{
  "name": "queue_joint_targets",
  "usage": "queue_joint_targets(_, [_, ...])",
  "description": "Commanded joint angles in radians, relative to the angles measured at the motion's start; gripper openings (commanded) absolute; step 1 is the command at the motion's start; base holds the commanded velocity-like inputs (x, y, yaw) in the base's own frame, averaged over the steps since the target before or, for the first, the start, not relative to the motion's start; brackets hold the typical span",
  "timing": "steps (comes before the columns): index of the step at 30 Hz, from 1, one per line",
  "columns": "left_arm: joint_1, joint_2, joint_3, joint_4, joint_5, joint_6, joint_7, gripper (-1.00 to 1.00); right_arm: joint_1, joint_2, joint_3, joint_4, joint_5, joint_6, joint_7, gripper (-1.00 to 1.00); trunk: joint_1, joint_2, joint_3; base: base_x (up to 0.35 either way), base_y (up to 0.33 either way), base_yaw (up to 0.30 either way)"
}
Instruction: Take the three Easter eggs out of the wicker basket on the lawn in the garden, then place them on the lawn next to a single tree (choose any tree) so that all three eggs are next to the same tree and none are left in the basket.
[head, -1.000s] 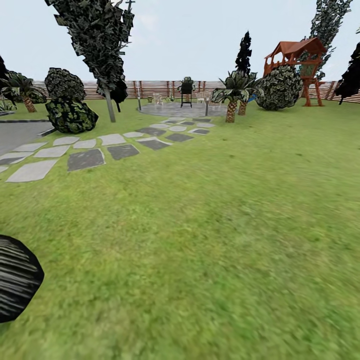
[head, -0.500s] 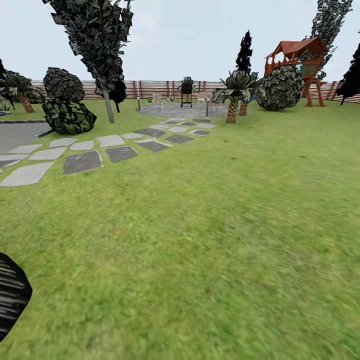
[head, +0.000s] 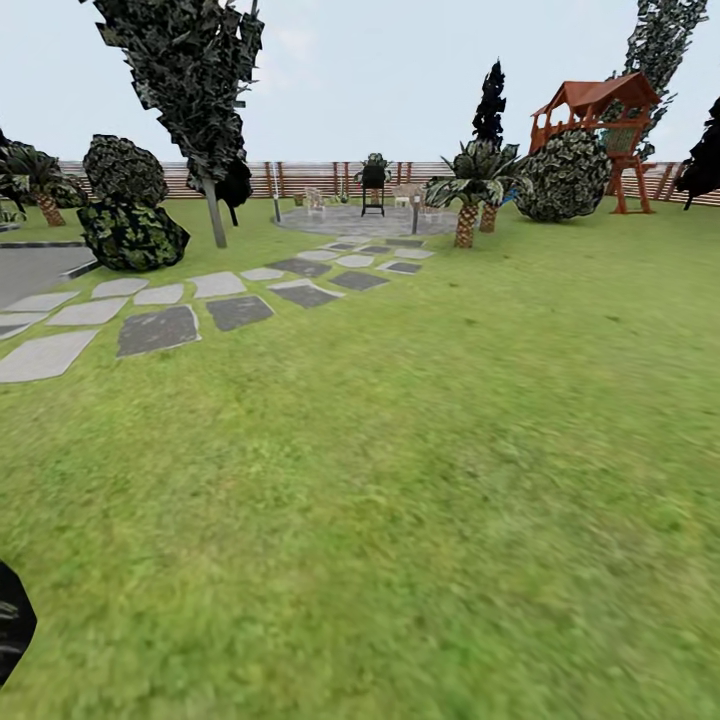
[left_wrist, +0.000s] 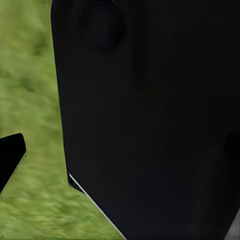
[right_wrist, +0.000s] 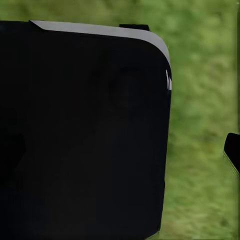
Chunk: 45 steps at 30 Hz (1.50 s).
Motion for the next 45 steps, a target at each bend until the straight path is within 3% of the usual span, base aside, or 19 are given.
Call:
queue_joint_targets(1, [0.0, 0.0, 0.001, 0.0, 0.001, 0.0, -0.001, 1.0, -0.001, 0.0, 0.0, 0.001, 0.001, -0.003, -0.001, 1.0, 0.001, 0.0, -0.001, 0.336, 0.0, 0.0])
queue_joint_targets(45, [0.0, 0.001, 0.001, 0.0, 0.001, 0.0, -0.001, 1.0, -0.001, 0.0, 0.001, 0.001, 0.001, -0.003, -0.001, 1.0, 0.001, 0.0, -0.001, 0.336, 0.0, 0.0])
